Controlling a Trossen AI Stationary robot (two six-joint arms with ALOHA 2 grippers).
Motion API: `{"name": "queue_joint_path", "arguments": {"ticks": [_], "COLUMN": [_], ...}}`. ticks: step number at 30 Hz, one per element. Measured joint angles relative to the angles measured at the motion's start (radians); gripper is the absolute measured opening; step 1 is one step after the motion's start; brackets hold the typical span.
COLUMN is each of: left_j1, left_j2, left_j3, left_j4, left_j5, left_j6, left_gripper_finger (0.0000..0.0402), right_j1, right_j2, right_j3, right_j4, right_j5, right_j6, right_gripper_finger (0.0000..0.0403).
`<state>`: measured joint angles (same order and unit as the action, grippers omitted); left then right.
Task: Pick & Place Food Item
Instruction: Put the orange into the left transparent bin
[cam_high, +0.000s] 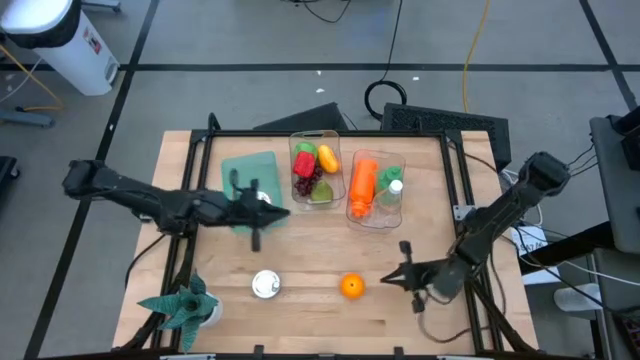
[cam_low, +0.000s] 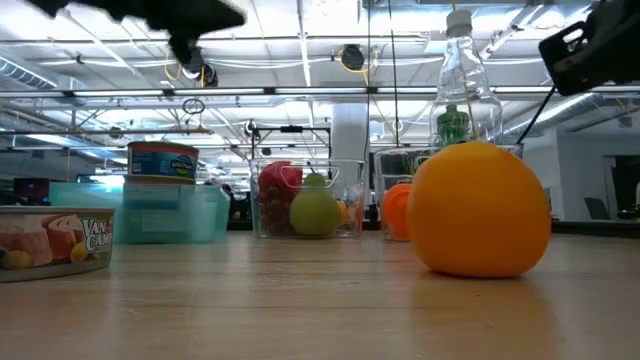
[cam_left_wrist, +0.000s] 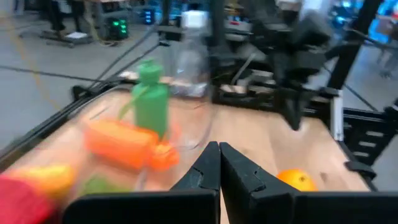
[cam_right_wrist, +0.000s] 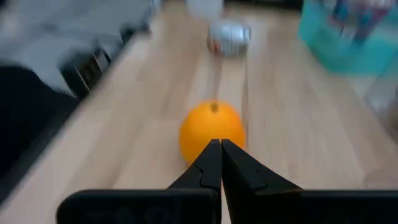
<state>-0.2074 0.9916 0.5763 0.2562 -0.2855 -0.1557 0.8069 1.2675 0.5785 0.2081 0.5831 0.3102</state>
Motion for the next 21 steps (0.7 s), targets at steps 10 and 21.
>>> {"name": "queue_joint_path", "arguments": {"ticks": [10,21], "left_j1": [-0.063,-0.083], "left_j2": [0.46,0.896], "left_j3": [0.447,0.899], "left_j4": [-0.165,-0.513], "left_j5": [0.06,0.21], "left_j6": [0.121,0.182], "left_gripper_finger": [0.0016,0.0145], "right_j1": [-0.06,-0.146], "right_j2": [-0.455,-0.688], "right_j3": [-0.272,-0.375], "right_j4": [0.475,0.394], "right_j5": [-0.17,-0.325], "right_j6": [-0.265,-0.224], "right_gripper_finger": [0.0,0.0]}}
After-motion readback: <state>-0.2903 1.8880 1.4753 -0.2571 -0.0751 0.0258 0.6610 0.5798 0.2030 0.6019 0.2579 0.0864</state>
